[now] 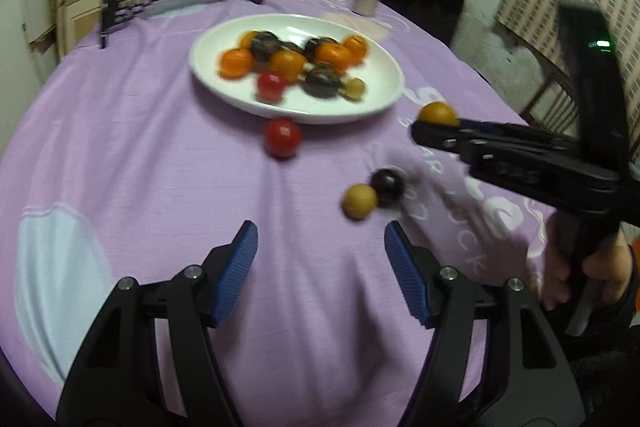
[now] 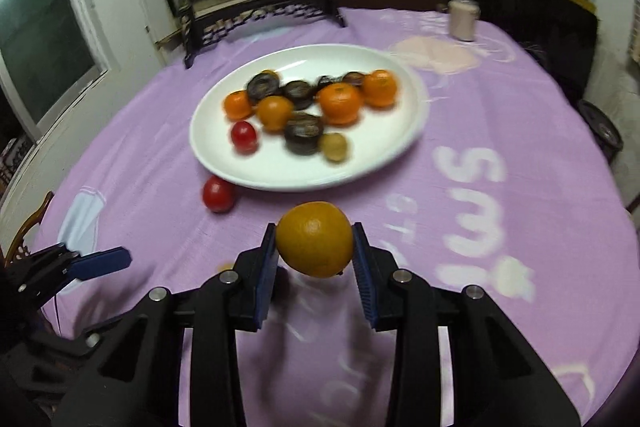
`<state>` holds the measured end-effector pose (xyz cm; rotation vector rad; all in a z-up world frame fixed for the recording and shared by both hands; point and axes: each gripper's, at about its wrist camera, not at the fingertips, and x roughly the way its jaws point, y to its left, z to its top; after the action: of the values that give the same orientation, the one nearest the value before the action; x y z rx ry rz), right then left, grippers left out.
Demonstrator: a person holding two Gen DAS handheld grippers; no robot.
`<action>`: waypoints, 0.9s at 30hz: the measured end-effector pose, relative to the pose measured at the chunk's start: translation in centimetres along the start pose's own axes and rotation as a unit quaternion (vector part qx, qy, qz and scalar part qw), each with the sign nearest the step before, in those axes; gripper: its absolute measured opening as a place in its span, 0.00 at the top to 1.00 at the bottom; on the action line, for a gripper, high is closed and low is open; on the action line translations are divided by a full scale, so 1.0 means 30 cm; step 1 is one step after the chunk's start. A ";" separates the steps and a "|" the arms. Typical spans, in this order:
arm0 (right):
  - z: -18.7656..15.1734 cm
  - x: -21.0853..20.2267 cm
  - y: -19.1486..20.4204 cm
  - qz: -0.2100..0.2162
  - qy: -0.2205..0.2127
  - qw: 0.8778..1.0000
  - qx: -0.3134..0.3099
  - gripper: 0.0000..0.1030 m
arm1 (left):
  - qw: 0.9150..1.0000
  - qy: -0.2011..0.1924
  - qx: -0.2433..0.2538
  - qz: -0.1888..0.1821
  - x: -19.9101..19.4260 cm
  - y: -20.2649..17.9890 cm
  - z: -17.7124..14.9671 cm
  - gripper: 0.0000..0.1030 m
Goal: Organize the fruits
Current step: 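Grasp a large orange with right tool while left tool grasps a yellow fruit, then lower the orange and yellow fruit onto the plate and open both tools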
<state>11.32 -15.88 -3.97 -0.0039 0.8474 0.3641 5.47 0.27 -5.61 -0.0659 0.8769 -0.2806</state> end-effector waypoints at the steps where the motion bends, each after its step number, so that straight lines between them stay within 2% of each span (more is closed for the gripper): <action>1: -0.014 -0.017 -0.020 -0.001 0.000 1.000 0.004 0.64 | 1.000 0.005 0.005 0.000 0.017 -0.012 0.003 0.34; 7: -0.113 -0.090 -0.101 0.000 0.007 1.000 0.030 0.64 | 0.998 0.045 0.026 0.022 0.145 -0.051 0.009 0.34; 11: -0.128 -0.114 -0.128 0.009 0.001 0.999 0.043 0.64 | 0.997 0.044 0.048 0.042 0.184 -0.081 0.033 0.35; 14: -0.129 -0.130 -0.134 0.019 -0.006 0.999 0.046 0.64 | 0.997 0.039 0.049 0.053 0.196 -0.076 0.052 0.47; 15: -0.129 -0.131 -0.133 0.022 -0.006 0.999 0.046 0.64 | 0.997 0.037 0.048 0.048 0.199 -0.075 0.056 0.57; 16: -0.131 -0.130 -0.130 0.024 -0.006 0.999 0.045 0.64 | 0.997 0.037 0.047 0.041 0.202 -0.074 0.060 0.58; 20: -0.137 -0.125 -0.126 0.034 0.000 0.998 0.047 0.64 | 0.996 0.031 0.061 0.052 0.214 -0.096 0.062 0.60; 23: -0.136 -0.128 -0.117 0.033 -0.001 0.998 0.045 0.64 | 0.997 0.031 0.060 0.038 0.209 -0.097 0.063 0.77; 27: -0.138 -0.126 -0.107 0.032 0.001 0.999 0.043 0.64 | 0.997 0.030 0.057 0.036 0.207 -0.095 0.059 0.77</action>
<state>7.02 -20.67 -4.41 0.1018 0.8666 0.3874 9.98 -4.24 -8.63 0.0797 0.9184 -0.2658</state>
